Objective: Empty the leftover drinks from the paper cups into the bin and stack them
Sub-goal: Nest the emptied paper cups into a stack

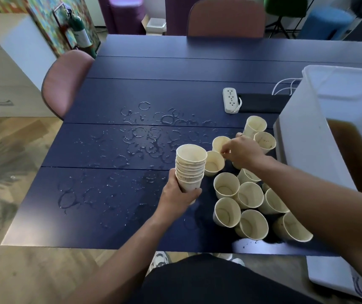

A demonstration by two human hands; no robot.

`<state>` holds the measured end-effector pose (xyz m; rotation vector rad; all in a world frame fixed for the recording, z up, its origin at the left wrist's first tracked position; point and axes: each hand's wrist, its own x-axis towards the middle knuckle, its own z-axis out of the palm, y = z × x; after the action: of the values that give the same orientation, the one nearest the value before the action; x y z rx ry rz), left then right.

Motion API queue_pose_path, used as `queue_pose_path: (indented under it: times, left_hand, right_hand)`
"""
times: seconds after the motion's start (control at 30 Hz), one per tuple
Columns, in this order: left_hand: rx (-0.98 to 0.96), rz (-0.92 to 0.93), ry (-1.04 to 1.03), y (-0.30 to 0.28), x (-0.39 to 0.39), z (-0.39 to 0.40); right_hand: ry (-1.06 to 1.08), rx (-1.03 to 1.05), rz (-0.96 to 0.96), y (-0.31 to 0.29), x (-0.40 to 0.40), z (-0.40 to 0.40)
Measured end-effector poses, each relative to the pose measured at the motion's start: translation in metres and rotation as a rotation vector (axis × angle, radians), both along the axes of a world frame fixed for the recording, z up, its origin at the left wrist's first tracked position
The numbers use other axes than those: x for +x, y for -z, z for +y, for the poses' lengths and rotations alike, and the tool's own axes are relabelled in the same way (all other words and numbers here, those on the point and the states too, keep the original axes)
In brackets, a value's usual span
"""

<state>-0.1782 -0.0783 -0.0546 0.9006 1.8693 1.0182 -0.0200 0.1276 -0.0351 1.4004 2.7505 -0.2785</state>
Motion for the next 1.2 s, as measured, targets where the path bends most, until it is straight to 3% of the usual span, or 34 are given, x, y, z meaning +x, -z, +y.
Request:
queue_pose_path:
  times: [0.27,0.5,0.7,0.9,1.03,1.1,1.2]
  left_hand:
    - [-0.013,-0.023,-0.003,0.003,-0.002,-0.004]
    - [-0.026,-0.046,-0.005,0.004,0.002,0.002]
    - [-0.023,-0.044,-0.025,0.005,0.005,0.004]
    - [0.018,-0.017,-0.045,0.003,0.006,0.005]
    - [0.025,-0.031,-0.046,0.004,0.008,0.004]
    - [0.021,-0.022,-0.046,0.006,0.007,0.002]
    - [0.027,-0.030,-0.054,0.007,0.002,0.001]
  right_hand:
    - [-0.056,0.249,0.392,-0.049,-0.014,0.000]
    - [-0.249,0.409,0.768,-0.110,-0.035,-0.044]
    - [-0.485,0.310,0.680,-0.120,-0.032,-0.060]
    - [-0.449,0.070,0.624,-0.099,-0.029,-0.065]
    - [-0.460,-0.131,0.445,-0.089,-0.030,-0.069]
    - [-0.399,-0.186,0.492,-0.089,-0.030,-0.068]
    - [-0.118,-0.162,0.732,-0.090,-0.030,-0.057]
